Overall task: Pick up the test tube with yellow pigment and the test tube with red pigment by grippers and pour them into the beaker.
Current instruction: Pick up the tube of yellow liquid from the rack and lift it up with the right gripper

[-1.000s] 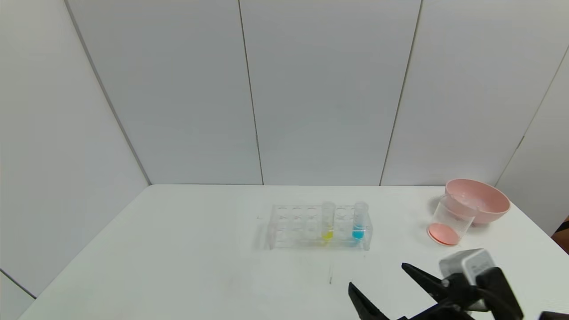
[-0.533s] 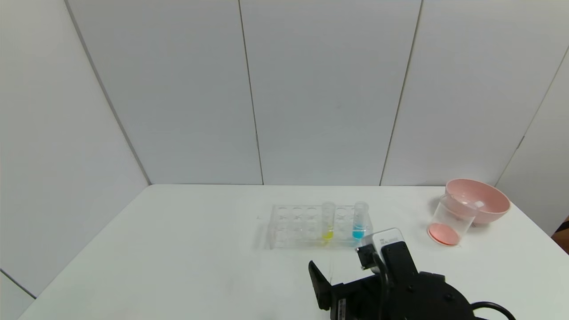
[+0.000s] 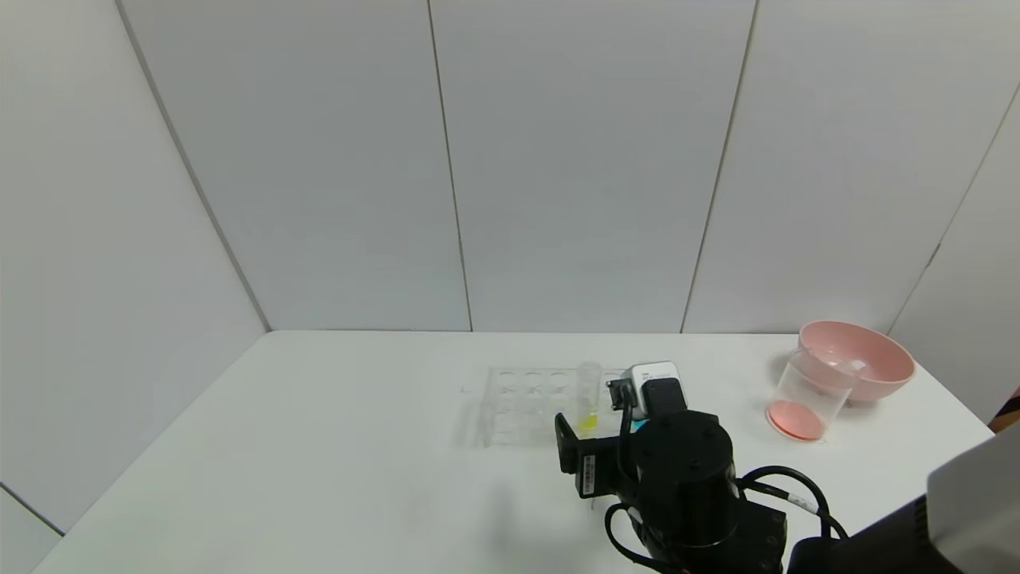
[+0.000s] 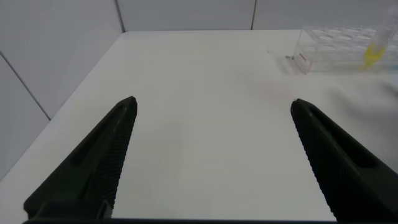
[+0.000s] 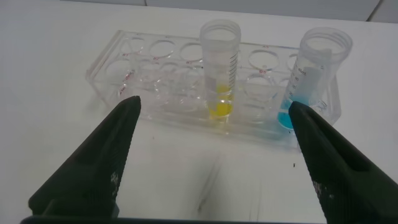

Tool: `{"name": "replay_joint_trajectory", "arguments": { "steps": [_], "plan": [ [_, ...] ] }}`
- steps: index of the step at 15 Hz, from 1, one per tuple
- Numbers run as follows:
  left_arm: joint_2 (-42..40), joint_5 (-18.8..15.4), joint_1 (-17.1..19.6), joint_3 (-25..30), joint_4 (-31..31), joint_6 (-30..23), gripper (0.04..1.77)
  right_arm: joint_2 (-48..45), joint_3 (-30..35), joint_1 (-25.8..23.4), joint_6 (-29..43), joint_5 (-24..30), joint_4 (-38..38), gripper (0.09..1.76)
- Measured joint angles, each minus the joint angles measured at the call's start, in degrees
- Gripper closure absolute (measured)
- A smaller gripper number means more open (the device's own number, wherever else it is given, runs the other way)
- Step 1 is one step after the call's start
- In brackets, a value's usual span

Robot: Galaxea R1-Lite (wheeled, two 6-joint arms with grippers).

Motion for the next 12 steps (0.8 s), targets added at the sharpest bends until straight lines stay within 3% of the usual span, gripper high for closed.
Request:
{"name": "replay_joint_trajectory", "arguments": {
  "steps": [12],
  "plan": [
    [0.0,0.0,0.0,0.0,0.0,0.0,0.05,9.8,-10.5,-5.3,-2.3,0.2,-0.1,0.15]
  ]
}}
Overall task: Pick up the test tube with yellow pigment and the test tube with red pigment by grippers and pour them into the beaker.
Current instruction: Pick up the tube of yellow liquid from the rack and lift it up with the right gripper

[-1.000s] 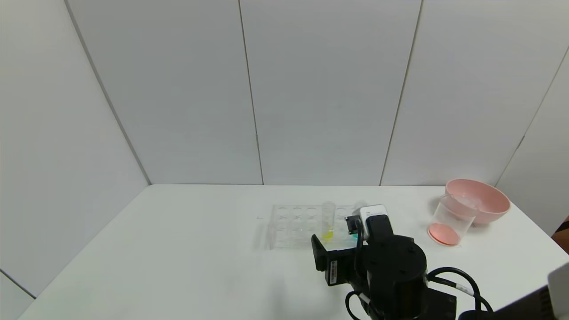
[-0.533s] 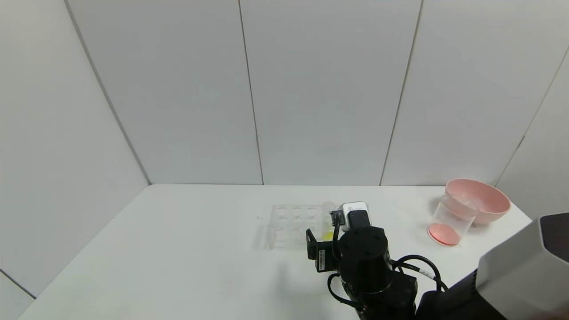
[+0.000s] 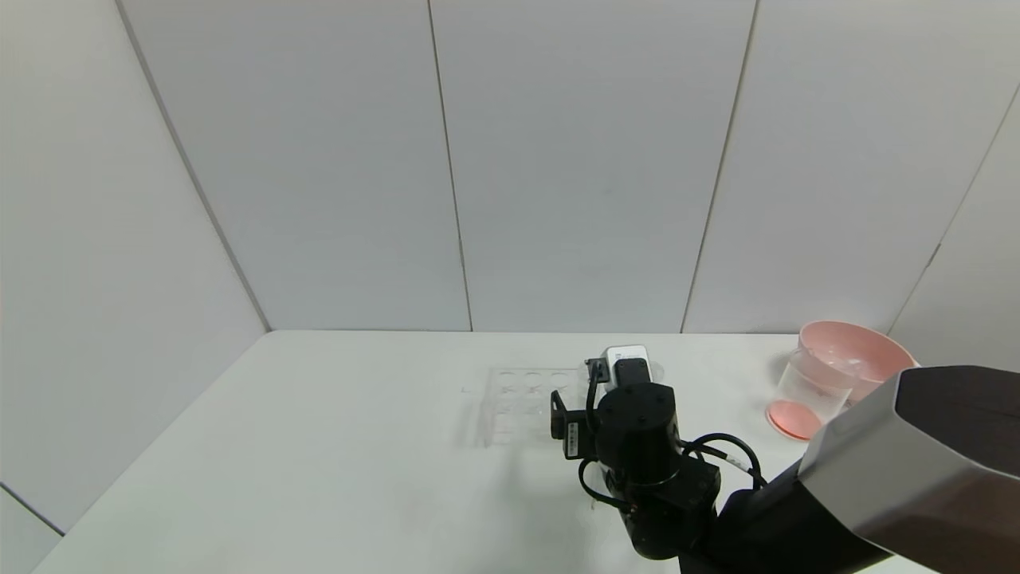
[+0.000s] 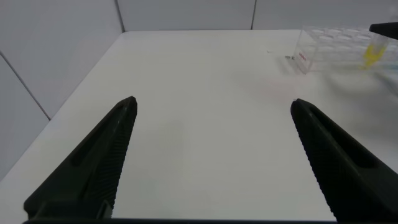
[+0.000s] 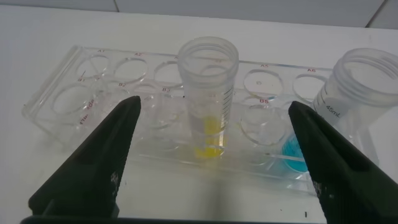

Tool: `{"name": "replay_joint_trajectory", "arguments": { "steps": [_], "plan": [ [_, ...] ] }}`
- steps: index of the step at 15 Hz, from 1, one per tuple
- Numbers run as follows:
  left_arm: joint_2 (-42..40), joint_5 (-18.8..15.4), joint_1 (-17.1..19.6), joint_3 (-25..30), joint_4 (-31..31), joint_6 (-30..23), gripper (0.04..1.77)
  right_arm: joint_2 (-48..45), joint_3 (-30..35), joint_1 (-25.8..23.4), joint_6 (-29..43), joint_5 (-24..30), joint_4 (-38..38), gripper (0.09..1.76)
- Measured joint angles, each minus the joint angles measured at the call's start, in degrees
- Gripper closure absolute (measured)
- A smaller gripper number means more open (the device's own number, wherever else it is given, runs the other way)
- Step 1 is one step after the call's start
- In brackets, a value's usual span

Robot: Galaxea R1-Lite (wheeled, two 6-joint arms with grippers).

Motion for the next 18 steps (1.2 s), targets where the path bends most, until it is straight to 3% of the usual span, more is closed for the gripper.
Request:
{"name": "replay_joint_trajectory", "arguments": {
  "steps": [4,8,11,12,18],
  "plan": [
    [0.0,0.0,0.0,0.0,0.0,0.0,0.05,1.1,-1.5,-0.8,0.0,0.5,0.1,0.15],
    [0.0,0.0,0.0,0.0,0.0,0.0,0.05,1.6,-1.9,-1.0,-0.1,1.4,0.1,0.77],
    [0.0,0.0,0.0,0.0,0.0,0.0,0.05,1.7,-2.0,-1.1,-0.1,1.5,0.1,1.08],
    [0.0,0.0,0.0,0.0,0.0,0.0,0.05,1.7,-2.2,-1.0,-0.1,1.6,0.1,1.35],
    [0.0,0.0,0.0,0.0,0.0,0.0,0.05,1.2,-2.2,-1.1,-0.7,1.6,0.0,1.36]
  ]
}}
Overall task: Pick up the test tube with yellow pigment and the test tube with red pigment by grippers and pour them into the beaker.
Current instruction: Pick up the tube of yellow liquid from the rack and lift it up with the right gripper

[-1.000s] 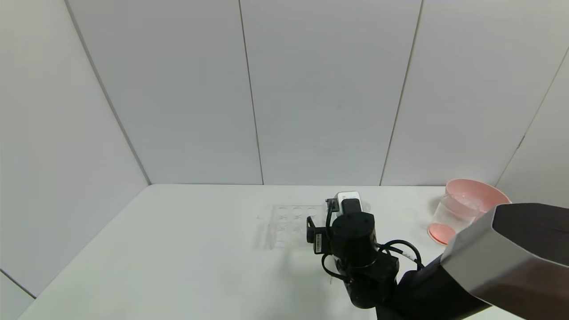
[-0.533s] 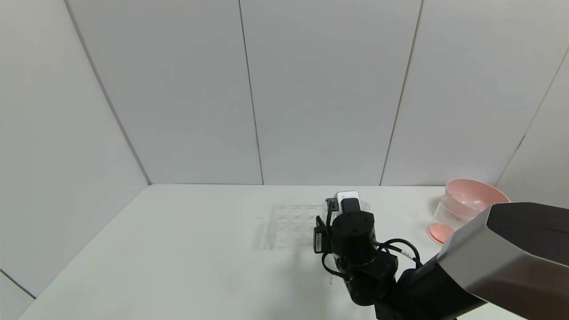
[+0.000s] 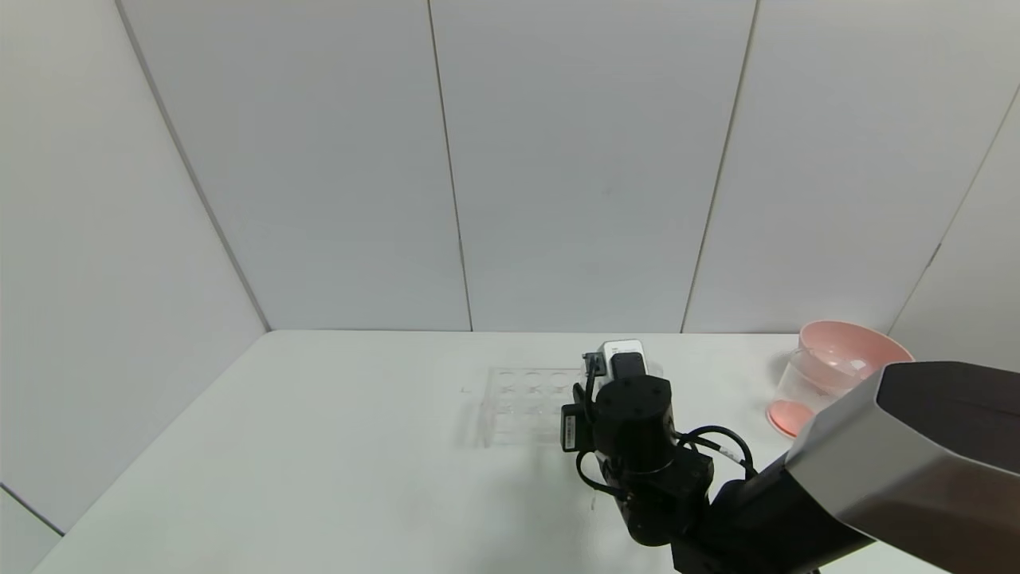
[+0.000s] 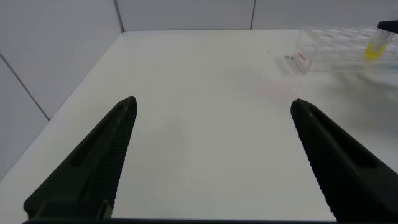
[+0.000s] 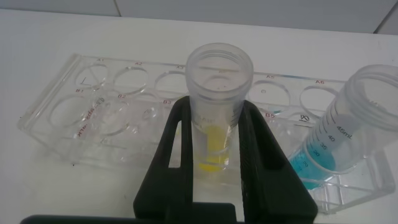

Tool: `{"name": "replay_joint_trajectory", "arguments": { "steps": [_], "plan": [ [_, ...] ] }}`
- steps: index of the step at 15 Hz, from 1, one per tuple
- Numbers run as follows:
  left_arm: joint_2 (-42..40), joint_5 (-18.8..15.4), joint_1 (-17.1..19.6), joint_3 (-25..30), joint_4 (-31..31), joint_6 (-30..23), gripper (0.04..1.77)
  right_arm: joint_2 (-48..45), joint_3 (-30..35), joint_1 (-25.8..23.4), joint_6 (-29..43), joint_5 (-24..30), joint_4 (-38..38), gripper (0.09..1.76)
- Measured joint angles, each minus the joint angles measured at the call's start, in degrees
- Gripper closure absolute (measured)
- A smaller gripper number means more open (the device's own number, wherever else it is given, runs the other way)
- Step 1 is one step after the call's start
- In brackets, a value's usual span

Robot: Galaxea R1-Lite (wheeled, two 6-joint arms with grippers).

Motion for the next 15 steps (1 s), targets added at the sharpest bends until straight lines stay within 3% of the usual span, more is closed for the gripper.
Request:
{"name": "replay_joint_trajectory", "arguments": {
  "steps": [7,15],
  "plan": [
    [0.0,0.0,0.0,0.0,0.0,0.0,0.05,-3.7,-0.7,-0.3,-1.5,1.0,0.1,1.36],
    [0.0,0.0,0.0,0.0,0.0,0.0,0.05,-14.0,-0.7,-3.0,-6.9,4.9,0.4,1.36]
  ]
}}
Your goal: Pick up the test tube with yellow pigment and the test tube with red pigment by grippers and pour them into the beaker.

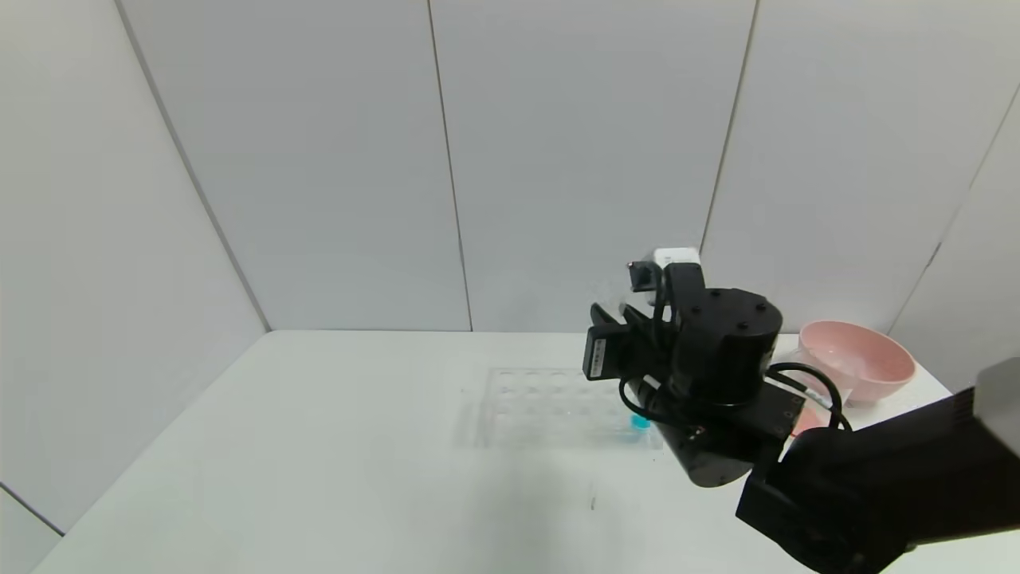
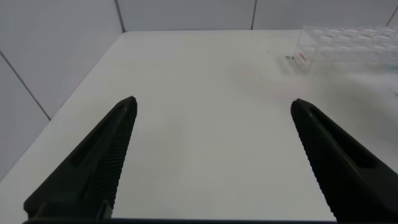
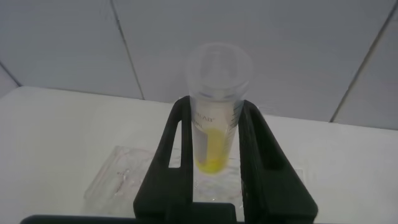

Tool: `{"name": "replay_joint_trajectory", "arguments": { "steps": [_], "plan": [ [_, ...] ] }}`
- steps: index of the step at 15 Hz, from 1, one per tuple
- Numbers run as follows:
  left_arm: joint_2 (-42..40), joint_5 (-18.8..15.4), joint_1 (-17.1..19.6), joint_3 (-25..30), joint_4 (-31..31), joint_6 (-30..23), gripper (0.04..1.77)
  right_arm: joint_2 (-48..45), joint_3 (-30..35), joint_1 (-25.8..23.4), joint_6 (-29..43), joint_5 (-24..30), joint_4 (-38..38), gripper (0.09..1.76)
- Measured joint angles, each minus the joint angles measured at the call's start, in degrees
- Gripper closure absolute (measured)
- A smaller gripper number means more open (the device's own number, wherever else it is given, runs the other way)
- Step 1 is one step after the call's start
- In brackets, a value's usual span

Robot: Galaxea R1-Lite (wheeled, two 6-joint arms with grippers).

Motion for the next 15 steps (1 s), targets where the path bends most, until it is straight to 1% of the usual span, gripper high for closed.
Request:
{"name": "replay_joint_trajectory", "arguments": {
  "steps": [2,4,6,10,12,15],
  "plan": [
    [0.0,0.0,0.0,0.0,0.0,0.0,0.05,-3.1,0.4,-3.4,-3.4,0.0,0.0,1.36],
    [0.0,0.0,0.0,0.0,0.0,0.0,0.05,-6.2,1.0,-7.9,-7.3,0.4,0.0,1.36],
    [0.0,0.0,0.0,0.0,0.0,0.0,0.05,-9.5,2.6,-13.2,-9.5,3.8,0.0,1.36],
    [0.0,0.0,0.0,0.0,0.0,0.0,0.05,-15.1,8.3,-25.2,-10.1,17.0,-0.2,1.36],
    [0.0,0.0,0.0,0.0,0.0,0.0,0.05,-17.1,11.0,-32.1,-10.0,24.0,-0.5,1.36],
    [0.0,0.0,0.0,0.0,0.0,0.0,0.05,-18.3,13.0,-43.4,-10.0,33.9,-0.7,1.36]
  ]
}}
